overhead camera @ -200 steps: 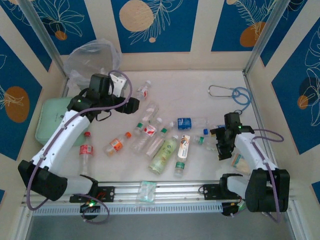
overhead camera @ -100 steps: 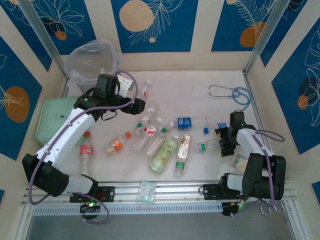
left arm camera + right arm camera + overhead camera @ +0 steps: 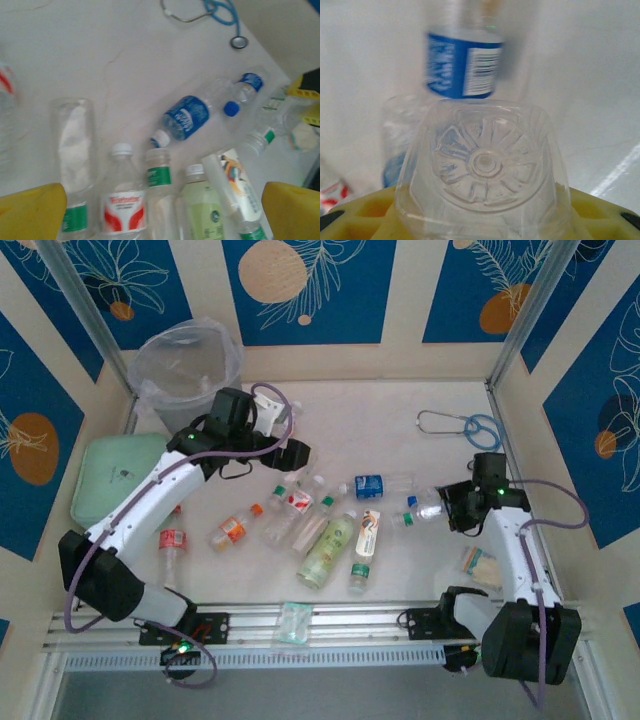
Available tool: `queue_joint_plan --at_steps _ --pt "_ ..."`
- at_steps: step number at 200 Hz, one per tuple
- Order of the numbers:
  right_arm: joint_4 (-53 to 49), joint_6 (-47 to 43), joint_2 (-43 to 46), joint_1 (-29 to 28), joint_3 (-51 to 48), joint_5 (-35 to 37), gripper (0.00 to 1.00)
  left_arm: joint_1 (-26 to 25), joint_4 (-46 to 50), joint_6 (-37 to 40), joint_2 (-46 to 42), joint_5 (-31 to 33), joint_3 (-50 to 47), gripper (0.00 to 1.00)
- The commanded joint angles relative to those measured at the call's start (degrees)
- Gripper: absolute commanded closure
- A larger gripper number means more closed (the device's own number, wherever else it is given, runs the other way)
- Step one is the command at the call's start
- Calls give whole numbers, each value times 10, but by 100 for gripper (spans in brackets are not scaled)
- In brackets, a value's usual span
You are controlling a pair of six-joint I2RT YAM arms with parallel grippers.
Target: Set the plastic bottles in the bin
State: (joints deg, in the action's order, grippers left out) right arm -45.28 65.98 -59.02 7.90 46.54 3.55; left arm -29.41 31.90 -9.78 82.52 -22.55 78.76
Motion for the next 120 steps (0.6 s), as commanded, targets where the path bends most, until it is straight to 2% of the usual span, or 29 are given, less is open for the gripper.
queue_joint_plan --at_steps 1,5,17,24,33,52,63,84,92,120 --pt "9 -58 3 -20 52 -71 63 -11 -84 -36 8 -111 -18 0" --pt "18 -71 0 -26 59 -84 67 -12 -103 -47 10 -132 -24 0" --pt "48 -110 -11 -43 81 -130 68 -19 -152 -69 20 -186 -36 0" --pt "61 -125 -24 -59 96 -144 74 -26 -169 -74 29 -205 -36 0" --pt "67 -159 -45 -87 126 -155 75 -35 -179 -71 40 -218 -33 0" --pt "34 -238 -99 -162 209 -135 77 -56 -178 -53 59 -209 -24 0" --pt "35 -267 -121 -190 236 -149 79 -66 -199 -58 65 -208 -30 0" --pt "94 -285 -139 -207 237 -238 80 -81 -260 -83 69 -213 -53 0" --pt "117 -283 -144 -211 235 -265 84 -84 -271 -89 72 -208 -57 0" --pt "118 -293 -165 -234 259 -272 85 -94 -274 -91 84 -173 -61 0"
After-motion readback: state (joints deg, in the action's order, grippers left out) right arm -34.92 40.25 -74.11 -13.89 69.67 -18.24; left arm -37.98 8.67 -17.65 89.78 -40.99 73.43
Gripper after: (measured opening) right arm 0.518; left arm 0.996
